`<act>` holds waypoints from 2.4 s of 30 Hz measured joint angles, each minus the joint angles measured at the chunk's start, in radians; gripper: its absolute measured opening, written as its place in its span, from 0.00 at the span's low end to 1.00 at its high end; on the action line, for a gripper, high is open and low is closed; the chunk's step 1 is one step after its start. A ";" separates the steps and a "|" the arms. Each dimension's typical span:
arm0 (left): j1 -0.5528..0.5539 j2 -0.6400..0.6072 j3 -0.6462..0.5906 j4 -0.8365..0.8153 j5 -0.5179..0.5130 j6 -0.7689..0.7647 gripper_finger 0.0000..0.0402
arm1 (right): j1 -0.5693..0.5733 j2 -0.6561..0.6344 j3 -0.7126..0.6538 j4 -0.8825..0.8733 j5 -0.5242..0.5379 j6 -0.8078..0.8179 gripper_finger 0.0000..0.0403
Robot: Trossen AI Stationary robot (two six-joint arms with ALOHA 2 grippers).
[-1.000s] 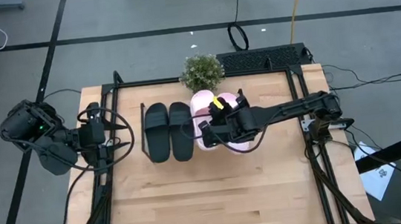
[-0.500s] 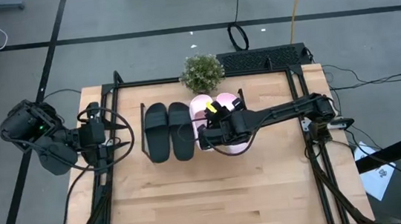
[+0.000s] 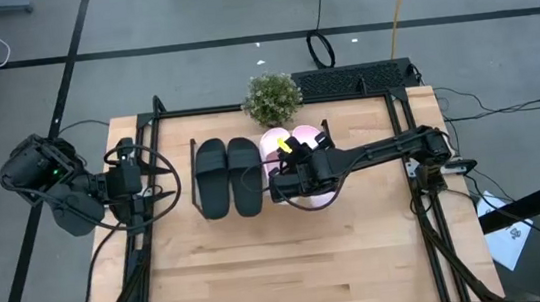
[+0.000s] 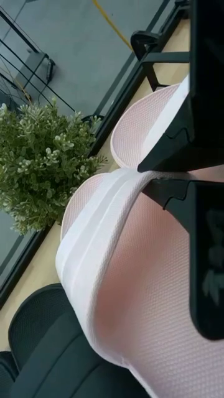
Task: Pick and place slides into the shelf
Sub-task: Put the pink slider on the shelf
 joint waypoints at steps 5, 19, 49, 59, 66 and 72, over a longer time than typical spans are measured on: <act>0.000 0.000 0.000 0.000 0.000 0.000 0.49 | -0.003 0.004 0.000 0.009 0.001 -0.003 0.00; 0.000 0.000 0.000 0.000 0.000 -0.001 0.49 | -0.005 0.009 0.000 0.008 -0.063 0.000 0.02; 0.000 0.000 0.000 0.000 0.000 0.021 0.49 | 0.014 0.012 -0.031 0.046 -0.034 -0.054 0.01; 0.000 0.000 0.000 0.000 -0.008 0.020 0.49 | 0.013 0.012 0.005 0.048 -0.011 -0.120 0.00; 0.000 0.000 0.000 0.000 -0.008 0.020 0.49 | -0.008 0.012 0.016 0.032 -0.034 -0.159 0.00; 0.000 0.000 0.000 0.000 -0.008 0.020 0.49 | -0.006 0.012 0.016 0.031 -0.023 -0.167 0.00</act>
